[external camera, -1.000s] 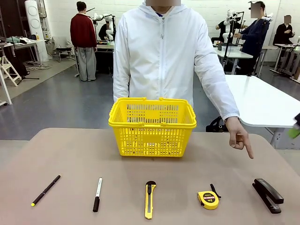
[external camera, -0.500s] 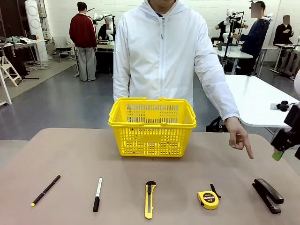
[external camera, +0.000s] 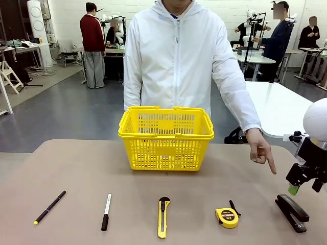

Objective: Place the items the person wants into the basket.
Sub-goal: Pick up the item the person points to and place it in the Market Basket.

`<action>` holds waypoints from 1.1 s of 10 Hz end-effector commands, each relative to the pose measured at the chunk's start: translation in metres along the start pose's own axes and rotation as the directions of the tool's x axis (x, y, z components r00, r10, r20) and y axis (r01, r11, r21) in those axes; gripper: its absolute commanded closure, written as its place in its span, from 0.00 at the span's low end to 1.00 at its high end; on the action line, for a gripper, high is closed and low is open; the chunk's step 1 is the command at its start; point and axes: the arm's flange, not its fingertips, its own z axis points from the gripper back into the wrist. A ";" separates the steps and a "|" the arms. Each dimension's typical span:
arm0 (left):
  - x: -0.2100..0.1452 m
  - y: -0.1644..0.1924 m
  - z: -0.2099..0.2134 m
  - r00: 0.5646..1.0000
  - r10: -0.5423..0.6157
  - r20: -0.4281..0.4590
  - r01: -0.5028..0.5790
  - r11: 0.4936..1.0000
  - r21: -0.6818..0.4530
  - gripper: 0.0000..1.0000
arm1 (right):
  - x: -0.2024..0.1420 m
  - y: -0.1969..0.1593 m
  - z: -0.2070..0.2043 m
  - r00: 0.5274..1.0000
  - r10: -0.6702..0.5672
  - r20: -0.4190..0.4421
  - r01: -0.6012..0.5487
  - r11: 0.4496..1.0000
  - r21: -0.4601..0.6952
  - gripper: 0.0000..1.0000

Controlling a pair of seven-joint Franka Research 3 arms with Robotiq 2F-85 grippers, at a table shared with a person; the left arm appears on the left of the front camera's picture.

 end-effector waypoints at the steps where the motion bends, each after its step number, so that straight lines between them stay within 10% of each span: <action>1: 0.000 0.001 0.002 1.000 -0.016 0.009 0.016 1.000 -0.013 0.00 | 0.007 0.002 -0.014 1.000 -0.004 -0.012 0.004 1.000 0.006 0.00; 11: 0.000 0.001 0.002 1.000 -0.016 0.009 0.016 1.000 -0.013 0.00 | 0.007 0.007 -0.049 0.991 0.046 -0.128 -0.042 0.999 0.034 0.00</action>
